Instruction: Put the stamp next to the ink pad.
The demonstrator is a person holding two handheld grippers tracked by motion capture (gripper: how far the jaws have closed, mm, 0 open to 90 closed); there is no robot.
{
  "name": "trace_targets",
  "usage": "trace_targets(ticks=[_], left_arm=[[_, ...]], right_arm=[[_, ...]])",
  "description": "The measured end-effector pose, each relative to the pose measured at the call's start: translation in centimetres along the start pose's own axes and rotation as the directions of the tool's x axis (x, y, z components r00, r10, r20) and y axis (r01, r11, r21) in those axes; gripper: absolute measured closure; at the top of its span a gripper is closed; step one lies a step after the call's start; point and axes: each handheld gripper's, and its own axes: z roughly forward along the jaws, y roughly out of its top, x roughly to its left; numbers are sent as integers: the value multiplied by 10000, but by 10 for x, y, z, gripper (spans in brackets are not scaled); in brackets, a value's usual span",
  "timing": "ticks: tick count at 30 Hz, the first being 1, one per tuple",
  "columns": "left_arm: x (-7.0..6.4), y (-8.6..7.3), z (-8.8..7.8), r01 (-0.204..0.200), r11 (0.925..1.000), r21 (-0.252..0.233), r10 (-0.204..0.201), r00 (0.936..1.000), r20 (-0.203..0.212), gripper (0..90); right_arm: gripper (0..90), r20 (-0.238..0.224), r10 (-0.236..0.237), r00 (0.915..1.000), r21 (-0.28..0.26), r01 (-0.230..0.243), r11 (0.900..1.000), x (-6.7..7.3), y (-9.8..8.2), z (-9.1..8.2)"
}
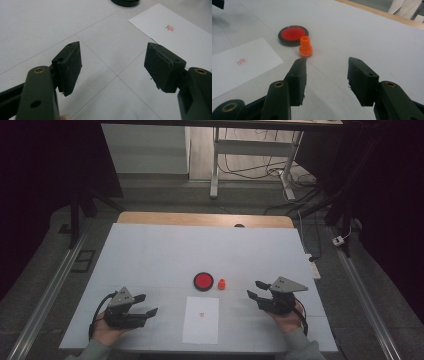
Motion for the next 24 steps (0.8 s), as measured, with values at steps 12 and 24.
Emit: trace_targets(ticks=[12, 24], left_arm=[[-1, 0, 2, -28, 9999, 129, 27, 10000, 44, 300], [-1, 0, 2, -28, 9999, 147, 28, 10000, 3, 300]], right_arm=[[486, 618, -13, 9981, 125, 5, 9999, -10, -28, -41], [484, 549, -48, 9985, 295, 32, 9996, -16, -41, -55]])
